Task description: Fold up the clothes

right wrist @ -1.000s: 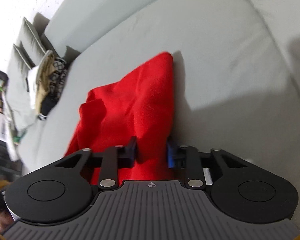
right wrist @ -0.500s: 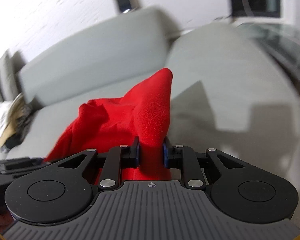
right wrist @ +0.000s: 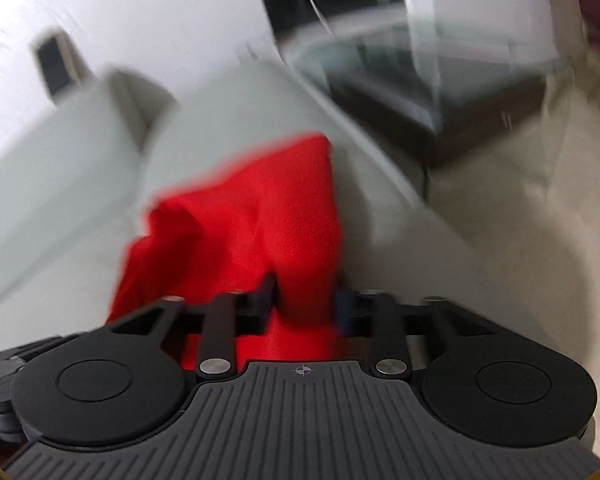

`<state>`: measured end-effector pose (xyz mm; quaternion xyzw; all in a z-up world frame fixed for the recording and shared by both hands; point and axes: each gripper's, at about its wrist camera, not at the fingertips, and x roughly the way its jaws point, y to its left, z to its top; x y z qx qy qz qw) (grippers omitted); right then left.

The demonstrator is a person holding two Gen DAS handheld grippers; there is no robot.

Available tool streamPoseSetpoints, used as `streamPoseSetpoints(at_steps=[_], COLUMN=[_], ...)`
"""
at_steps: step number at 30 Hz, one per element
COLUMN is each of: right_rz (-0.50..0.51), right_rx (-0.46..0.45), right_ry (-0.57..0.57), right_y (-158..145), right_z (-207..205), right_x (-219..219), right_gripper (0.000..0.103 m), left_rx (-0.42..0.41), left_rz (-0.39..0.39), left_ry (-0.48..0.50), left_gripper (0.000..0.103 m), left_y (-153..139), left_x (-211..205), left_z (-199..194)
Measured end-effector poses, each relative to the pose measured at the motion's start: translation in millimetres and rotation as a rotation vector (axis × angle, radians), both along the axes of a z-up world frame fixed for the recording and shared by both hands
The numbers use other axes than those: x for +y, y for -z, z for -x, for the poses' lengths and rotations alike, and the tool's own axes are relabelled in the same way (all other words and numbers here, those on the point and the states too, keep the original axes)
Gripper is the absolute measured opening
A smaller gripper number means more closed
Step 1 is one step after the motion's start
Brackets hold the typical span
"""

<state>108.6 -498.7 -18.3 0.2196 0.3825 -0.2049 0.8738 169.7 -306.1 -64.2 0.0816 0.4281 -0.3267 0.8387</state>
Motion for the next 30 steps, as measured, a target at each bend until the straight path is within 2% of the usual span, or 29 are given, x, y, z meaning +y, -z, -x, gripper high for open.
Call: streamPoseSetpoints(at_steps=[2, 3, 4, 7, 10, 12, 15, 19, 24, 30], right_rz=[-0.035, -0.043, -0.05, -0.092, -0.126, -0.088, 0.002, 0.073, 0.116, 0.161], right_rx=[-0.001, -0.013, -0.024, -0.069, -0.087, -0.074, -0.025, 0.011, 0.053, 0.054], right_ry=[0.022, 0.031, 0.038, -0.016, -0.115, -0.17, -0.188, -0.177, -0.18, -0.231], right_y=[-4.2, -10.1, -16.6, -44.0, -75.9, -96.5, -121.0, -143.1, -160.3, -179.1], right_z=[8.1, 14.3, 21.0, 45.0, 73.1, 90.1, 110.5, 140.4, 177.6, 212.6], right_x=[-6.4, -7.1, -7.0, 7.1, 30.9, 46.4, 71.0, 85.5, 105.6, 123.3], right_gripper=[0.062, 0.065, 0.069, 0.071, 0.073, 0.077, 0.081, 0.088, 0.088, 0.088], left_rx=[-0.02, -0.039, -0.056, -0.075, -0.089, -0.097, -0.099, -0.073, -0.074, -0.051], left_rz=[-0.033, -0.054, -0.079, -0.134, -0.104, -0.081, -0.065, -0.061, -0.046, -0.005], left_ry=[-0.015, -0.02, -0.024, -0.038, -0.05, -0.053, -0.047, -0.082, -0.11, -0.085], left_gripper=[0.059, 0.068, 0.07, 0.071, 0.076, 0.079, 0.084, 0.091, 0.098, 0.098], left_y=[-4.9, -11.4, -18.9, -45.6, -78.6, -98.4, -119.8, -130.3, -142.0, -164.4], left_x=[6.0, 10.8, 16.6, 34.4, 56.7, 68.9, 85.1, 101.6, 112.0, 117.2], left_z=[4.5, 10.5, 17.6, 45.7, 73.9, 96.0, 124.9, 148.7, 176.1, 204.6])
